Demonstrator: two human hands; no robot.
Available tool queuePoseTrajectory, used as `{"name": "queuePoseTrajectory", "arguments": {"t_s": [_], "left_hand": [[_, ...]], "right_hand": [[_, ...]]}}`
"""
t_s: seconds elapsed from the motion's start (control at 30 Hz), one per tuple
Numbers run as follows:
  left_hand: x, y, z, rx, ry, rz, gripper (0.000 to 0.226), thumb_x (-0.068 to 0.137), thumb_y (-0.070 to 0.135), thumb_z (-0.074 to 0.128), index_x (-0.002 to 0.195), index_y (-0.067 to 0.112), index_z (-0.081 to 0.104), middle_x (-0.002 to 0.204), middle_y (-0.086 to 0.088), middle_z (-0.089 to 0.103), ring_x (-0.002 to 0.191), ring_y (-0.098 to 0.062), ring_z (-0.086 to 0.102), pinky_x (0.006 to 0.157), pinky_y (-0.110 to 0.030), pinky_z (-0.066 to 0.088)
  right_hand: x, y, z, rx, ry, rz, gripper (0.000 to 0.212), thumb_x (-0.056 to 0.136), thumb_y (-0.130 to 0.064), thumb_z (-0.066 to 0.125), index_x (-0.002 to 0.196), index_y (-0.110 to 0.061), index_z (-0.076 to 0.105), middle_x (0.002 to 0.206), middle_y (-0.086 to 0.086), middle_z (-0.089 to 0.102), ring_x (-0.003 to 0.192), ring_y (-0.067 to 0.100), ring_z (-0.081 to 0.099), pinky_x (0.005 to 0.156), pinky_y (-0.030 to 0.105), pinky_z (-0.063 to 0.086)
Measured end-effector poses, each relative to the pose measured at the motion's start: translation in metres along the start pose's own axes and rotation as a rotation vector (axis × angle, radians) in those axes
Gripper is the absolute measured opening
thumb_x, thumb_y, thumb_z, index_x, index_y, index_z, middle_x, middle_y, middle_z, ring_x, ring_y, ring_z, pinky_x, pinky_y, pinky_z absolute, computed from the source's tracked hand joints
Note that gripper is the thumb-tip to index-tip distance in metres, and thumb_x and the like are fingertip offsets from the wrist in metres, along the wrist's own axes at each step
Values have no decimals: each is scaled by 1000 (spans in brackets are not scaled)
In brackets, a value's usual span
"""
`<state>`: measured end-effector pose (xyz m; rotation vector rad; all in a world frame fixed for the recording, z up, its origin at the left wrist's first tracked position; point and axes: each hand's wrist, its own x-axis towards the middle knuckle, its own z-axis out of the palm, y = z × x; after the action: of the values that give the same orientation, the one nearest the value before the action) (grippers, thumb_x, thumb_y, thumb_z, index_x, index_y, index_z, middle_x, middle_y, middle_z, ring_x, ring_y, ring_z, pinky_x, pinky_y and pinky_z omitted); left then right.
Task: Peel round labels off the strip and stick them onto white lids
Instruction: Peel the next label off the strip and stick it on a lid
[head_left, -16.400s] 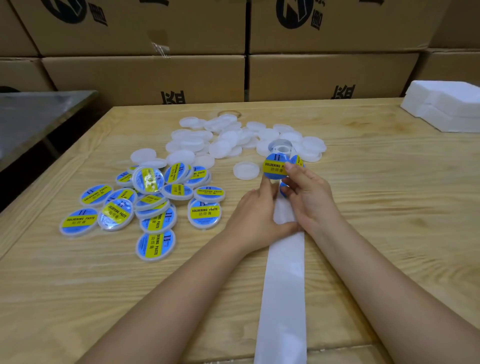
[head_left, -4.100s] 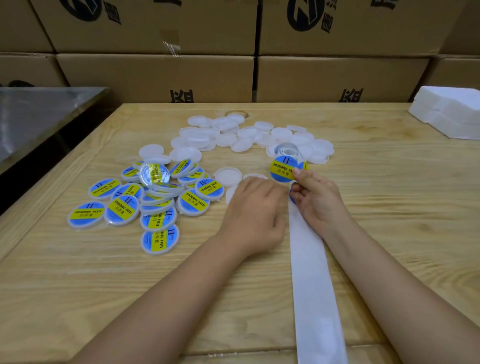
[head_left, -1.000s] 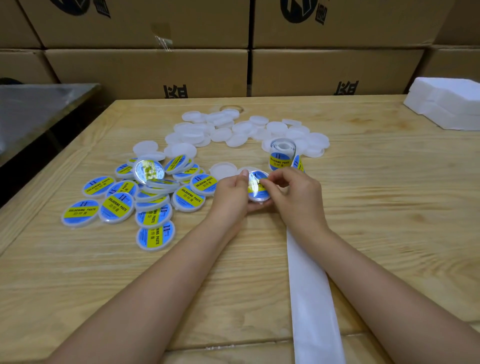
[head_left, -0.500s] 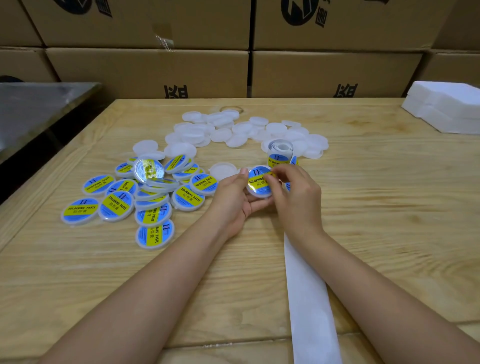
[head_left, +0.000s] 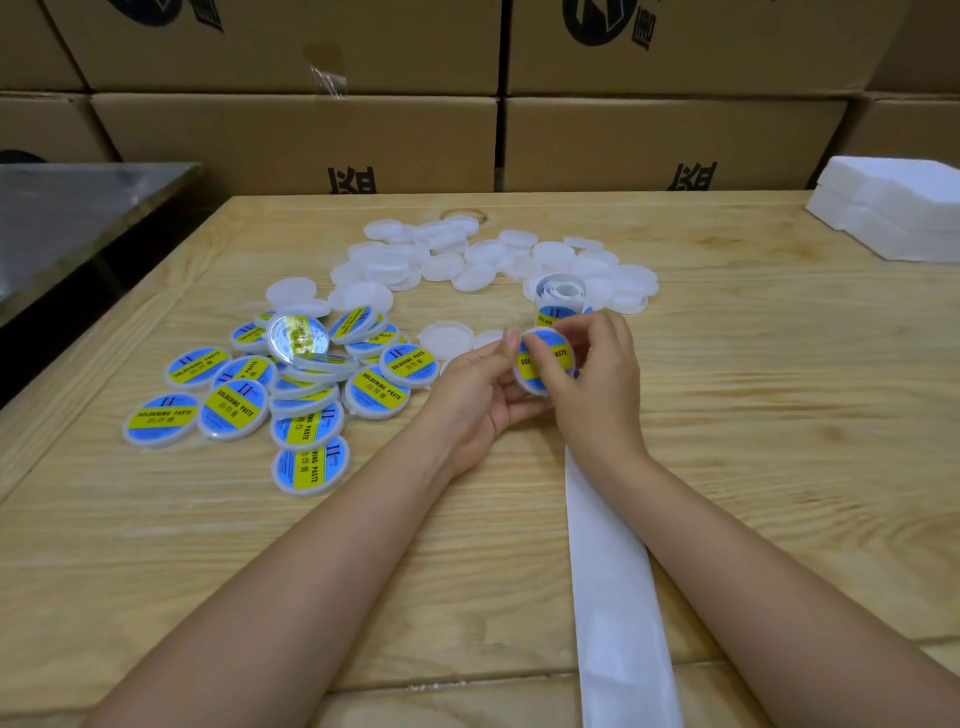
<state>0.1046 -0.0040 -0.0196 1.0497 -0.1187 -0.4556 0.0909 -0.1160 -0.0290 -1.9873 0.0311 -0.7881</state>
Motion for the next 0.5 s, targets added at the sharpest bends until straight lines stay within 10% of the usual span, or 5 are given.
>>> {"name": "queuePoseTrajectory", "arguments": {"t_s": [0.33, 0.5], "left_hand": [[2, 4, -7, -83, 111, 47, 33, 100, 26, 40, 103, -1, 59, 86, -16, 71, 73, -23, 71, 68, -37, 59], [1, 2, -3, 36, 134, 107, 28, 99, 22, 41, 98, 5, 63, 86, -13, 68, 71, -21, 68, 57, -31, 58]], "right_hand": [[0, 3, -7, 193, -363, -7, 31, 87, -12, 65, 113, -21, 50, 120, -5, 61, 106, 10, 60, 91, 26, 49], [2, 7, -13, 250, -297, 20, 19, 91, -12, 58, 90, -30, 54, 93, -17, 68, 88, 1, 67, 76, 16, 50]]}}
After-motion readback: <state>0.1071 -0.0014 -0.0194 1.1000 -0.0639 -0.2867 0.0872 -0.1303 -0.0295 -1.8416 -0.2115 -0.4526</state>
